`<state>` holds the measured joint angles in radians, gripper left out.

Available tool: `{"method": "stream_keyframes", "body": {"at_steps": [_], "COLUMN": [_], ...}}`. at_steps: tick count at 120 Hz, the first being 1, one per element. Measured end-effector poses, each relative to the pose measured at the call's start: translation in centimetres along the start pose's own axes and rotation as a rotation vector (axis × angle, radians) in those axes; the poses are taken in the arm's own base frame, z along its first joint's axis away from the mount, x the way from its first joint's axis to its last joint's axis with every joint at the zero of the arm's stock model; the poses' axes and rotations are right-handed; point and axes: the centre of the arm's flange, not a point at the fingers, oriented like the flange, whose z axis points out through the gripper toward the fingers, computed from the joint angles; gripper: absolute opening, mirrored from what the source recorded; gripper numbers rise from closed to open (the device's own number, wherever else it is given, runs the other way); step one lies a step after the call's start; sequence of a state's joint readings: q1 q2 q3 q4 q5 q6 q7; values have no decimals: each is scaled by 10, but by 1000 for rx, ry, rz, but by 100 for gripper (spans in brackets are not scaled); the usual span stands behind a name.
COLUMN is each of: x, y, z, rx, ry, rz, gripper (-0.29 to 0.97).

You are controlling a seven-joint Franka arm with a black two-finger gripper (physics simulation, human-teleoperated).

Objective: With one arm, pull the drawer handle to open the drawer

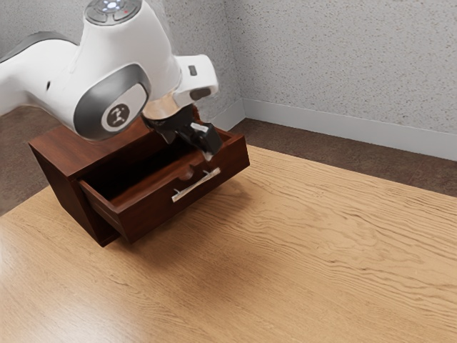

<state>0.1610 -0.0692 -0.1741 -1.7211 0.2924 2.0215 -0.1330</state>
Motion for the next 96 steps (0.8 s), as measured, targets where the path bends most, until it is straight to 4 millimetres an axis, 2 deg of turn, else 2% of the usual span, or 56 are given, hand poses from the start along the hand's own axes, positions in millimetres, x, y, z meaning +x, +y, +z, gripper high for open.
{"method": "stream_keyframes", "body": {"at_steps": [13, 22, 27, 31, 36, 45, 52, 63, 73, 83, 96], "x": [4, 7, -3, -11, -20, -36, -46, -59, -66, -72, -76], "y": [-13, -17, -34, -51, -67, -83, -84, -83, -87, -101, -106], "z": [-59, -114, -141, -148, -145, -129, -111, -97, -88, -76, -72], "rx": [-56, -150, -184, -197, -198, -171, -140, -90, -48, -10, 21], "ry": [43, 42, 25, -9, -65, -179, -270, -358, -408, -448, -473], "rz": [-183, -371, -478, -565, -660, -800, -877, -976, -1064, -1164, -1253], "gripper": [66, 67, 67, 67, 67, 67, 68, 68, 68, 68, 68]}}
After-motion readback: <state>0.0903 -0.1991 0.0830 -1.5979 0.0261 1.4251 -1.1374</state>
